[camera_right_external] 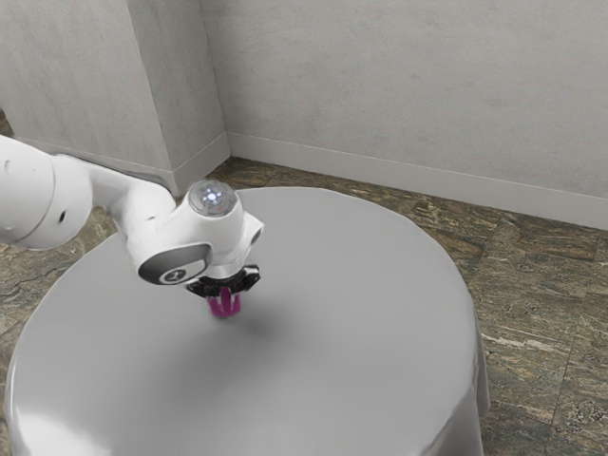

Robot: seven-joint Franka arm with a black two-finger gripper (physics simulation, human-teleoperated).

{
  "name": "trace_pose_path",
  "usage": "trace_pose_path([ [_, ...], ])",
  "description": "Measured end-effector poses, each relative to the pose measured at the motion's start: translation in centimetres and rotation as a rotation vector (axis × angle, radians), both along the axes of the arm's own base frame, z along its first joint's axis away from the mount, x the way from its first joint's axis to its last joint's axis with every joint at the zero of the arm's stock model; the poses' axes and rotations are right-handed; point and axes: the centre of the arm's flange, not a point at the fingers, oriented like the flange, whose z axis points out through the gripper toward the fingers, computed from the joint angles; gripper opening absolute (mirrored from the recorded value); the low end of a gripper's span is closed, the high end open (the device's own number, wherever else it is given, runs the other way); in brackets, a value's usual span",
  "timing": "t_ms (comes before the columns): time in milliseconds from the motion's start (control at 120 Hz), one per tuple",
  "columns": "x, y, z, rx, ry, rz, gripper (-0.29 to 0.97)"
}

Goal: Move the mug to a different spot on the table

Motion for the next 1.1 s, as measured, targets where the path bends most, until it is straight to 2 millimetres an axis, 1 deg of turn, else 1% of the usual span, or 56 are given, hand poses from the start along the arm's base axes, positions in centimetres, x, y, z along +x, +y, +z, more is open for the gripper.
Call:
trace_pose_path([
  [100, -0.4, -1.9, 0.4, 0.022, -0.052, -0.046, 0.04],
  [167, -0.6, -2.5, 0.3, 0.043, -0.078, -0.066, 0.03],
  [408, -0.6, -2.8, -1.7, 0.066, -0.117, -0.026, 0.04],
  [600, -0.8, -2.8, -2.4, 0.040, -0.141, 0.046, 0.04],
  [683, -1.0, -2.9, -2.5, 0.028, -0.149, 0.073, 0.06],
  [800, -1.5, -3.3, -2.8, 0.014, -0.154, 0.101, 0.14],
  [908, -1.7, -3.7, -2.7, 0.000, -0.164, 0.121, 0.28],
  [1000, -2.1, -3.9, -2.2, -0.016, -0.177, 0.137, 0.41],
  [1100, -3.0, -4.3, -1.3, -0.043, -0.191, 0.146, 0.51],
])
